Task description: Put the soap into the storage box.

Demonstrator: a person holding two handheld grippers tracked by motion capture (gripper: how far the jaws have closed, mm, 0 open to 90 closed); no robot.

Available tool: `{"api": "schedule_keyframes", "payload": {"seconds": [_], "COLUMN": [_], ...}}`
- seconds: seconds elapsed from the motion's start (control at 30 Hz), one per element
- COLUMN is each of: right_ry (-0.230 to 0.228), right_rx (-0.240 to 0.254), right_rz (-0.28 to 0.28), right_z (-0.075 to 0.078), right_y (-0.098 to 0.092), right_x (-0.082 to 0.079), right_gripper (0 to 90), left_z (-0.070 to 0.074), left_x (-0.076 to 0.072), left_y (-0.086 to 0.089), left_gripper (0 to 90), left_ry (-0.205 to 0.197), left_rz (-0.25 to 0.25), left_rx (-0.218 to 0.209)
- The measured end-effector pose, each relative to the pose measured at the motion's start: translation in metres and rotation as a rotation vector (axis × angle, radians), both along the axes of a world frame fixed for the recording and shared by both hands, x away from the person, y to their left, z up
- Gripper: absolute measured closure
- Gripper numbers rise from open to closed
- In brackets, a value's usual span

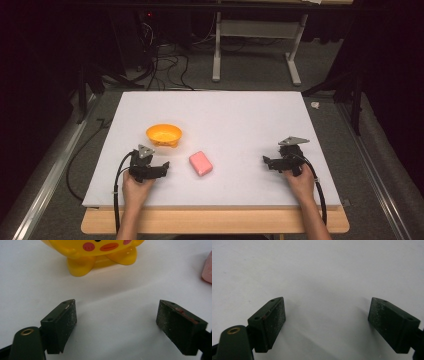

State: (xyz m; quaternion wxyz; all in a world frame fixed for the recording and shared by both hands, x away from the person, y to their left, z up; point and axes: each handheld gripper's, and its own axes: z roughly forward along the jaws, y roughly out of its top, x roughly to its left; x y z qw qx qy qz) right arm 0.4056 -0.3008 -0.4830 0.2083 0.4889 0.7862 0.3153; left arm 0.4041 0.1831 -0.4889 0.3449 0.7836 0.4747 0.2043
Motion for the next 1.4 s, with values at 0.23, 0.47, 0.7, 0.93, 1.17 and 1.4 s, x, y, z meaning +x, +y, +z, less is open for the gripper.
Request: {"api": "schedule_keyframes", "payload": {"seconds": [0.23, 0.47, 0.7, 0.93, 1.17, 1.4], "right_ry": [0.0, 0.0, 0.0, 0.0, 0.0, 0.0], "right_rx": [0.001, 0.0, 0.0, 0.002, 0.002, 0.003], "right_rz": [-0.002, -0.002, -0.001, -0.002, -0.002, -0.002], "right_z": [0.0, -0.0001, -0.0002, -0.0002, -0.0002, -0.0002], "right_y": [0.0002, -0.0002, -0.0004, -0.0003, -0.0003, -0.0003], "right_x": [-0.0001, 0.0002, 0.0004, 0.0004, 0.0005, 0.0005], "right_gripper": [15.0, 14.5, 14.5, 14.4, 14.4, 14.4], "left_z": [-0.0002, -0.0002, 0.0, 0.0002, 0.0006, 0.0026], "left_x": [-0.0001, 0.0001, 0.0004, 0.0009, 0.0009, 0.0014], "left_y": [0.0, 0.0004, 0.0005, 0.0007, 0.0001, -0.0017], "left_gripper": [17.2, 17.1, 17.1, 17.1, 17.1, 15.4], "left_ry": [-0.002, 0.001, 0.004, 0.007, 0.008, 0.024], "left_rz": [0.002, 0.002, 0.001, 0.002, 0.002, 0.021], "left_rx": [-0.001, -0.004, -0.005, -0.008, 0.0, 0.009]}}
